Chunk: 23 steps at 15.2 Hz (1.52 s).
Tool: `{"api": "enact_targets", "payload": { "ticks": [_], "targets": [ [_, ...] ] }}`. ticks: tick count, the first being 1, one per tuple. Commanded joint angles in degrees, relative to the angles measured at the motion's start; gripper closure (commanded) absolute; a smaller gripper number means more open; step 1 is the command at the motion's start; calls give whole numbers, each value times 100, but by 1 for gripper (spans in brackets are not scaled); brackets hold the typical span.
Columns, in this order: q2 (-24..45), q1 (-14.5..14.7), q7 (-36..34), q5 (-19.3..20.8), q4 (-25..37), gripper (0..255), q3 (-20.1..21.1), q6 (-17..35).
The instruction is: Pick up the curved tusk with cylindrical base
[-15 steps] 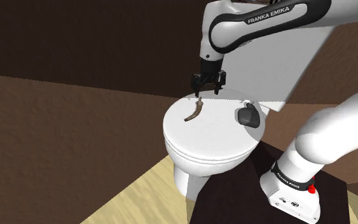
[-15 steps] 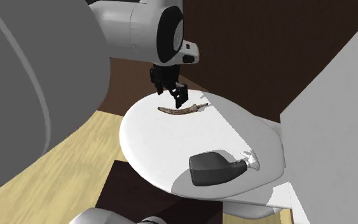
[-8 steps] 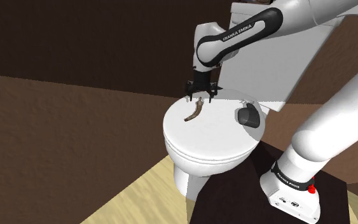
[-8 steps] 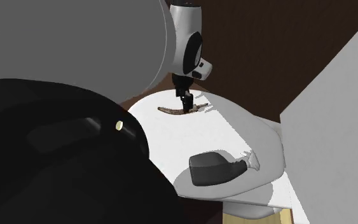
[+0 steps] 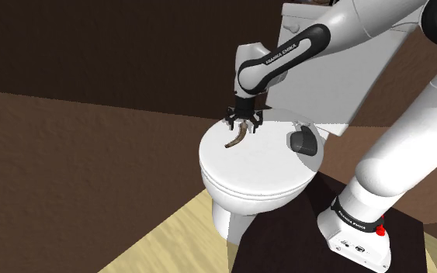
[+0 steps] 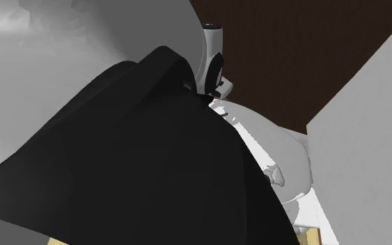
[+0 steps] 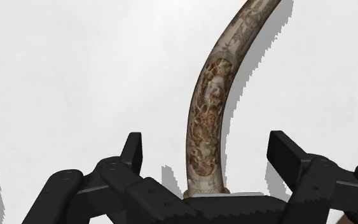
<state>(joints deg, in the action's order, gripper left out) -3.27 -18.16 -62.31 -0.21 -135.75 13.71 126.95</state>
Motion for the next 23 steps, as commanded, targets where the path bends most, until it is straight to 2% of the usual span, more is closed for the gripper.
{"api": "enact_targets", "payload": {
  "ticks": [1,2,3,12,23],
  "targets": [
    [72,0,-20,19,-21,0,3,94],
    [72,0,-20,19,-20,0,3,94],
    [73,0,-20,20,-20,255,3,96],
    [72,0,-20,20,-20,255,3,94],
    [-425,3,86,-107,372,255,-25,-782]
  ]
}}
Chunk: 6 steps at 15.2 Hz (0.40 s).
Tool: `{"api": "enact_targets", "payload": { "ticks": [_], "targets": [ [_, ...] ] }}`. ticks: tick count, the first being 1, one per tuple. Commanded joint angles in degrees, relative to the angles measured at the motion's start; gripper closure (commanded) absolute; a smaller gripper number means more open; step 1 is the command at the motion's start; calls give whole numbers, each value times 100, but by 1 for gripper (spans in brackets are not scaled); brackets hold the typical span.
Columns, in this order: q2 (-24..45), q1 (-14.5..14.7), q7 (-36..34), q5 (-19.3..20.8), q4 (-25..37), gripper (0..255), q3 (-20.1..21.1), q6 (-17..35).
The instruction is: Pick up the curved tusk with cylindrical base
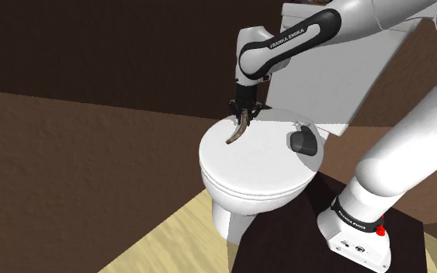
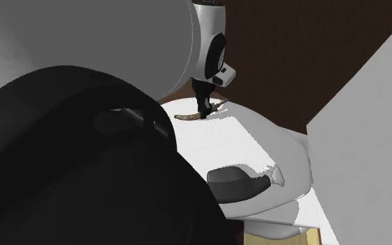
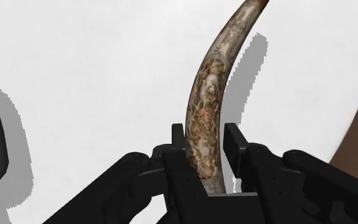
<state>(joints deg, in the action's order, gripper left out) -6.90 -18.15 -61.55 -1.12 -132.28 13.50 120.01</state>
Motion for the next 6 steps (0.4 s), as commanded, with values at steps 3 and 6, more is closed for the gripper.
{"api": "enact_targets", "payload": {
  "ticks": [3,6],
  "targets": [
    [-171,2,31,-37,157,255,-13,-326],
    [-209,2,39,-44,211,255,-18,-417]
  ]
}}
